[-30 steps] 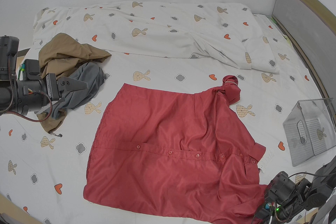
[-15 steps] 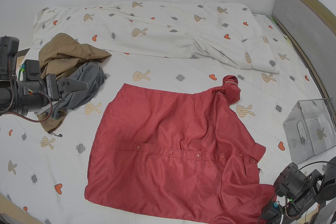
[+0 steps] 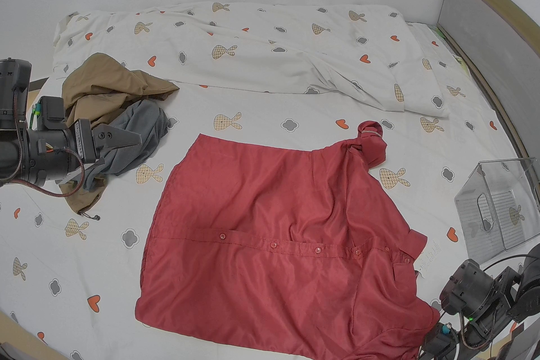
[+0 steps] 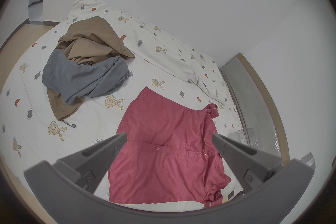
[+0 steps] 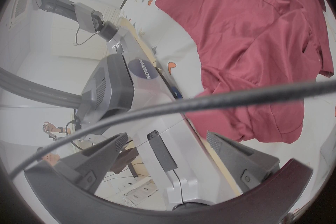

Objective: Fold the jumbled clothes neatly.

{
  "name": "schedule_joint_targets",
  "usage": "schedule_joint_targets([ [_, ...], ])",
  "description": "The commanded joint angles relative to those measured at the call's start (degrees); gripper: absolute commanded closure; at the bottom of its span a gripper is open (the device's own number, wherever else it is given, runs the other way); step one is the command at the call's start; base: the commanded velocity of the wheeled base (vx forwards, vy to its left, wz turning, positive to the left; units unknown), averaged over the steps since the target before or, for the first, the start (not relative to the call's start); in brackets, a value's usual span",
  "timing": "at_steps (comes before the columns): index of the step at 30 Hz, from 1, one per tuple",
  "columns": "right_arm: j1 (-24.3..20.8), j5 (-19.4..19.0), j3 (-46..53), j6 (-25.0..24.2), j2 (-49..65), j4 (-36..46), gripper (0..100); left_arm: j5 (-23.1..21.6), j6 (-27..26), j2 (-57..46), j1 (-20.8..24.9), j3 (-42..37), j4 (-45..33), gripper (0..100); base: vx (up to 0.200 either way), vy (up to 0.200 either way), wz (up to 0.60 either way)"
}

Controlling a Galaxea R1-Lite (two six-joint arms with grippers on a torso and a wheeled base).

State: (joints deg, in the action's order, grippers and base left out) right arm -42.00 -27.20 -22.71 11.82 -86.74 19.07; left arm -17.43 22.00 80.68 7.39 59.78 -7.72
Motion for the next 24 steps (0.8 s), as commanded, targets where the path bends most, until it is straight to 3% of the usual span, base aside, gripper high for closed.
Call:
schedule_joint_targets([
  [1, 2.53, 0.13, -2.51, -0.22, 0.60, 0.01, 0, 0.03, -0.03, 0.09, 0.00, -0.10, -0.02, 0, 0.000, 0.000, 0.00],
  [2, 3.15, 0.13, -2.78, -0.22, 0.69, 0.01, 0, -0.06, -0.03, 0.09, 0.00, -0.10, -0.02, 0, 0.000, 0.000, 0.00],
  [4, 9.21, 0.13, -6.03, -0.22, 3.94, 0.01, 0, -0.06, -0.03, 0.18, 0.00, -0.19, 0.07, 0, 0.000, 0.000, 0.00],
  [5, 9.56, 0.13, -6.20, -0.22, 4.21, 0.01, 0, -0.06, -0.03, 0.18, 0.00, -0.19, -0.02, 0, 0.000, 0.000, 0.00],
  [7, 17.30, 0.21, -10.51, -0.40, 5.17, -0.08, 0, -0.06, -0.03, 0.27, 0.00, -0.10, 0.07, 0, 0.000, 0.000, 0.00],
  [9, 20.11, 0.30, -11.83, -0.40, 4.91, -0.26, 0, -0.06, -0.03, 0.27, 0.00, -0.10, 0.07, 0, 0.000, 0.000, 0.00],
  [10, 25.74, 1.27, -14.03, -0.57, 2.54, -2.72, 0, -0.06, -0.03, 0.27, 0.00, -0.10, 0.07, 0, 0.000, 0.000, 0.00],
  [13, 31.10, 5.93, -15.43, -0.66, -4.14, -9.93, 0, -0.06, -0.03, 0.36, 0.00, -0.19, 0.07, 0, 0.000, 0.000, 0.00],
  [15, 31.89, 7.51, -15.61, -0.66, -5.64, -12.21, 0, -0.06, -0.03, 0.36, 0.00, -0.19, 0.07, 0, 0.000, 0.000, 0.00],
  [16, 33.56, 11.82, -15.35, -0.84, -10.12, -18.63, 0, -0.06, -0.03, 0.36, 0.00, -0.28, 0.07, 0, 0.000, 0.000, 0.00],
  [18, 33.56, 12.52, -15.17, -0.93, -11.00, -19.86, 0, 0.03, -0.03, 0.36, 0.00, -0.28, 0.07, 0, 0.000, 0.000, 0.00],
  [19, 33.56, 15.51, -14.91, -3.12, -14.43, -24.69, 0, -0.06, -0.03, 0.09, 0.00, -0.28, 0.07, 0, 0.000, 0.000, 0.00],
  [24, 33.73, 16.47, -15.96, -5.94, -18.38, -27.50, 0, -0.06, -0.03, -0.08, 0.00, -0.28, 0.07, 0, 0.000, 0.000, 0.00],
])
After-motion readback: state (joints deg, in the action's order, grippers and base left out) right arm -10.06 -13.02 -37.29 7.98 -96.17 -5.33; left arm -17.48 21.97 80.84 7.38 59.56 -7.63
